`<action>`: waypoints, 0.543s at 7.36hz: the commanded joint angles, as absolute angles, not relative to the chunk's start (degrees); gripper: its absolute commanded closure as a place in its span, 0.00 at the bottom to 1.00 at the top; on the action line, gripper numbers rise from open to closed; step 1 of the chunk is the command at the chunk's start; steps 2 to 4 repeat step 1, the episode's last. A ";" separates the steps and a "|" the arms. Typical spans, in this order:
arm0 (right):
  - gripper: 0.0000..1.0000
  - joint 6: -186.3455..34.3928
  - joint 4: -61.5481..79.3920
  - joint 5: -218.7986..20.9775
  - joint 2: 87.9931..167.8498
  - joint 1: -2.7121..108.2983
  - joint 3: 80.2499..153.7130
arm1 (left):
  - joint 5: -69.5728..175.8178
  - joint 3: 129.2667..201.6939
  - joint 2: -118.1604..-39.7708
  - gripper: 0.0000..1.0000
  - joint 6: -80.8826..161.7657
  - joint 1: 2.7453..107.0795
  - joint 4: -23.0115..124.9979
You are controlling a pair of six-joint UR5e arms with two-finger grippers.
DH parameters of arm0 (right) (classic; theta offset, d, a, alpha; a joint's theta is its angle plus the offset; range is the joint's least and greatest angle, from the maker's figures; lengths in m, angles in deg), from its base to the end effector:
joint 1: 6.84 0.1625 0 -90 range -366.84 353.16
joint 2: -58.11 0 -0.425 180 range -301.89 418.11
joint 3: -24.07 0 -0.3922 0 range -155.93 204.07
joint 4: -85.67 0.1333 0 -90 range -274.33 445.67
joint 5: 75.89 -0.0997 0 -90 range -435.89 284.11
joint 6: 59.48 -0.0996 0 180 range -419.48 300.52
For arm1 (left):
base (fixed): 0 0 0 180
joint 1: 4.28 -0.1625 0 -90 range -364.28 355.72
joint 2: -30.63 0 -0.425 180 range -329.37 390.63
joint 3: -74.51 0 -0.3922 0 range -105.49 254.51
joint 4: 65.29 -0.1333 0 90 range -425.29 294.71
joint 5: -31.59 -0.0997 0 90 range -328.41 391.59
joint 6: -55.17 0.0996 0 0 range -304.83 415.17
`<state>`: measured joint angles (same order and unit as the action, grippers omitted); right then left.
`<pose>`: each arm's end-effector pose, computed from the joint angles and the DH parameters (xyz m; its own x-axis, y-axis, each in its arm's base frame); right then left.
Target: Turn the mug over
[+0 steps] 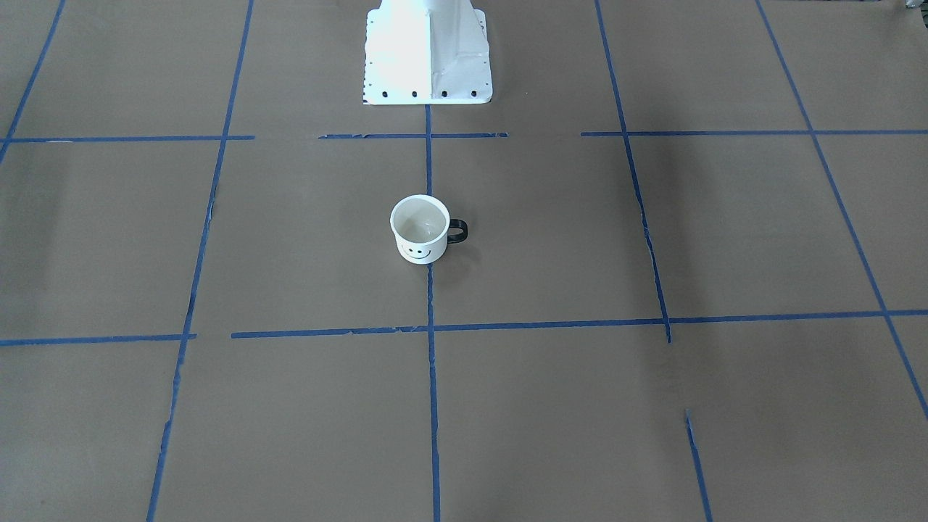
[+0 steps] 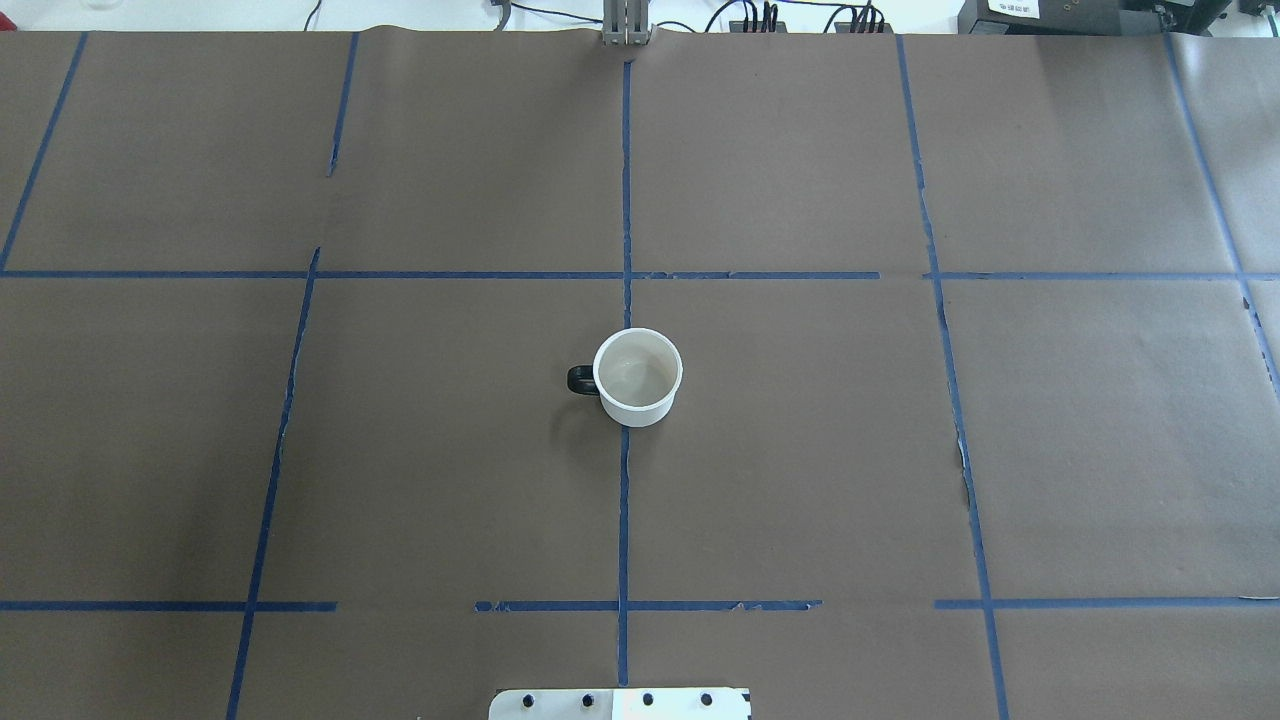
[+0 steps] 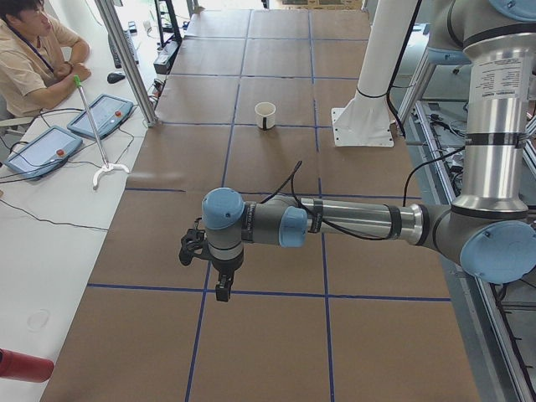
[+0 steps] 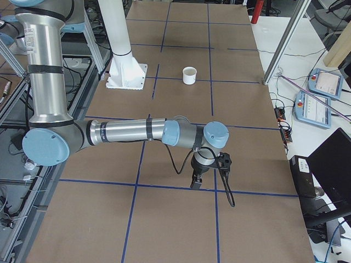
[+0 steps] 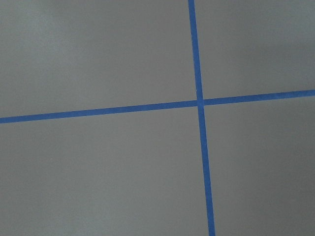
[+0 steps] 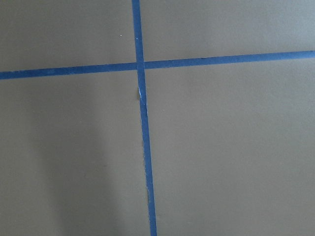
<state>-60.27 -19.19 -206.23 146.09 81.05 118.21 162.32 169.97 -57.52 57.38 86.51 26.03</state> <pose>0.0507 -0.4942 0.6353 0.7657 0.0834 0.6377 0.0258 0.9868 -0.1601 -0.0750 -0.4825 0.6292 0.7585 0.0840 -0.6463 -0.0155 0.9937 0.1109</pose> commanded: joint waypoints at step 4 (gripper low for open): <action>0.00 -60.27 -19.18 -206.23 146.09 81.05 118.21 | 162.28 169.61 -57.53 0.00 57.63 86.51 26.03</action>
